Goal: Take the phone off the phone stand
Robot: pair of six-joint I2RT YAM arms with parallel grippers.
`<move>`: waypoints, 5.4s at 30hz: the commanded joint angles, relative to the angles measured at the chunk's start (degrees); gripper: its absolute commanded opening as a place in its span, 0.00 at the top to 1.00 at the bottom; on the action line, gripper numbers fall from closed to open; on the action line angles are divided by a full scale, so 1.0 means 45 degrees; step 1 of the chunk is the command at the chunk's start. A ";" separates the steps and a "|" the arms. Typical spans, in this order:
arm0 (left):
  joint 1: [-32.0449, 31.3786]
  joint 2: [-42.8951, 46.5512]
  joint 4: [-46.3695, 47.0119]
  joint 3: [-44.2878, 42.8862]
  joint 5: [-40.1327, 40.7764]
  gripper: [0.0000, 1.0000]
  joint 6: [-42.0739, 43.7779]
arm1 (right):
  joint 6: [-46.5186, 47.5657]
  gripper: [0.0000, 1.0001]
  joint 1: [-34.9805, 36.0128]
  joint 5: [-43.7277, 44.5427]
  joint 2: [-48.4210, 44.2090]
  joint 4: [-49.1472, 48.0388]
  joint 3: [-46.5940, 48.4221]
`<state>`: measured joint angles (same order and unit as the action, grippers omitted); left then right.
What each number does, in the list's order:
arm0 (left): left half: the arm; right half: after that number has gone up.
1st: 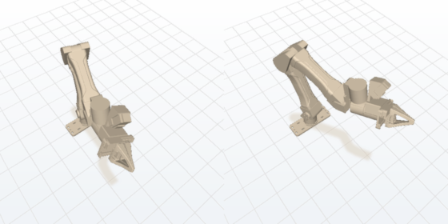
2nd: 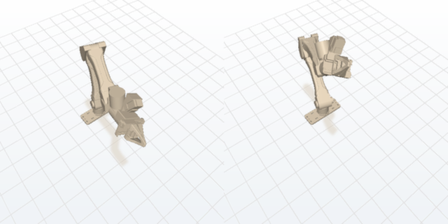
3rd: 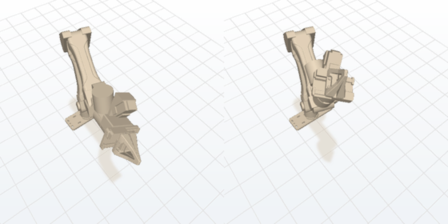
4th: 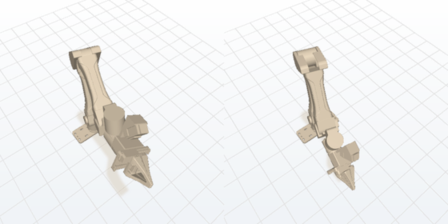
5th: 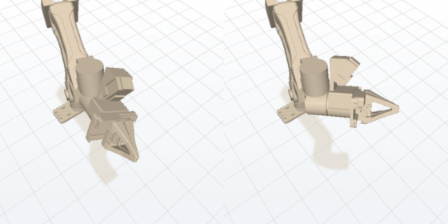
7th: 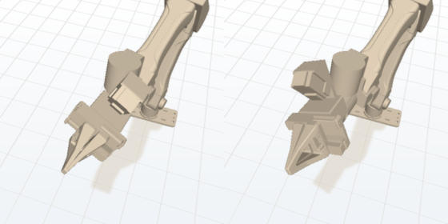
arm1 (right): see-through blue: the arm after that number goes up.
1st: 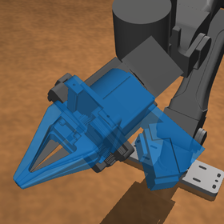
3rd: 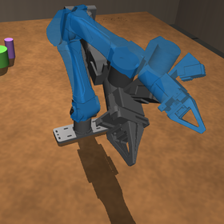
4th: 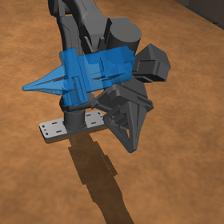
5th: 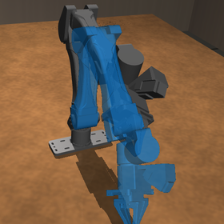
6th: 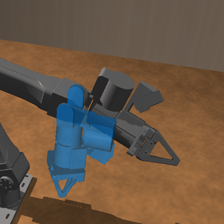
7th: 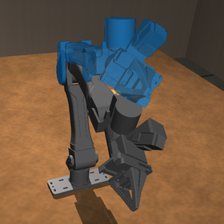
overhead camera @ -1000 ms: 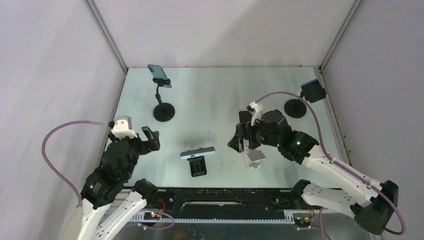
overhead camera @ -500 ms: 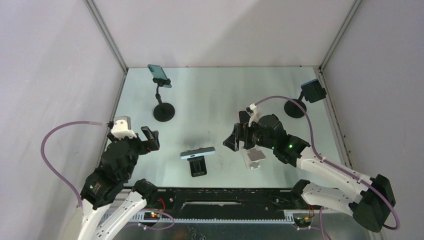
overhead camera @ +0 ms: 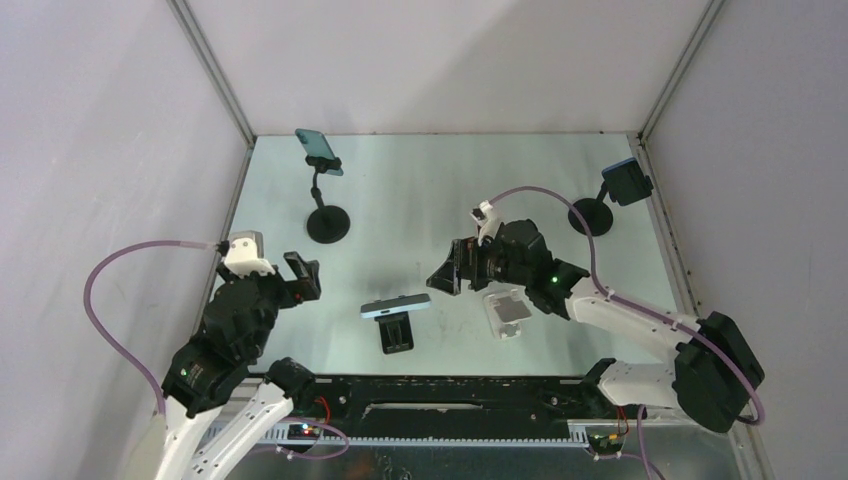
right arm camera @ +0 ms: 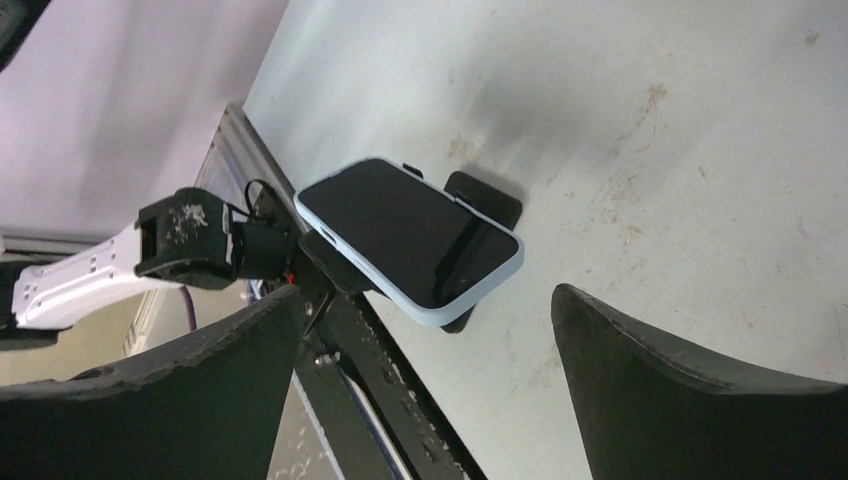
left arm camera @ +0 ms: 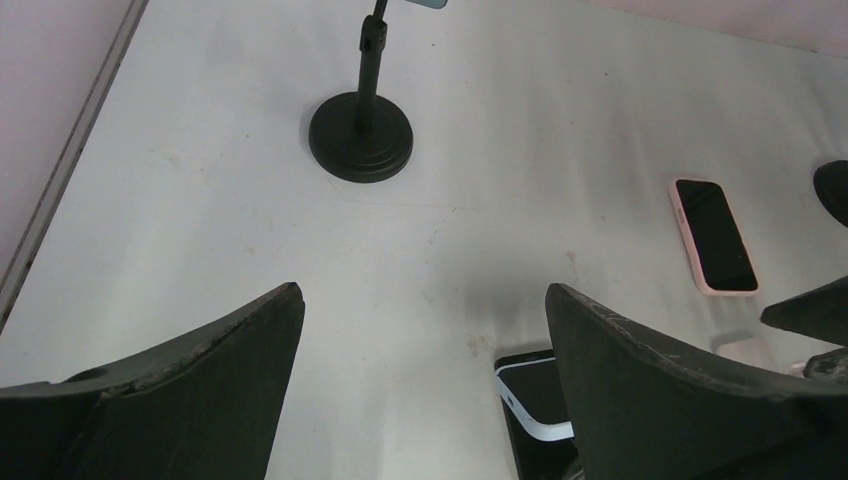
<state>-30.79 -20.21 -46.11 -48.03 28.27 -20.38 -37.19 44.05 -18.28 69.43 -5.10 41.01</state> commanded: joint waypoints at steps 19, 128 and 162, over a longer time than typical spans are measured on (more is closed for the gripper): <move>0.0103 0.0046 0.0562 0.0111 -0.0616 0.02 0.0500 | 0.0348 0.01 -0.2593 -0.6196 0.3656 -0.5582 -0.1032; 0.0103 -0.1252 0.0299 0.0029 -0.0347 0.02 0.0441 | 0.2114 0.01 -0.1350 -1.0908 0.8881 -0.5909 0.2374; 0.0103 -0.1310 0.0291 0.0029 -0.0350 0.02 0.0438 | 0.1959 0.18 -0.1046 -1.1260 0.9467 -0.5975 0.3010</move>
<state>-30.76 -25.52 -45.52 -47.57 26.37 -19.42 -27.68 38.94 -67.94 110.80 -29.06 52.45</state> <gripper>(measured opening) 0.985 0.834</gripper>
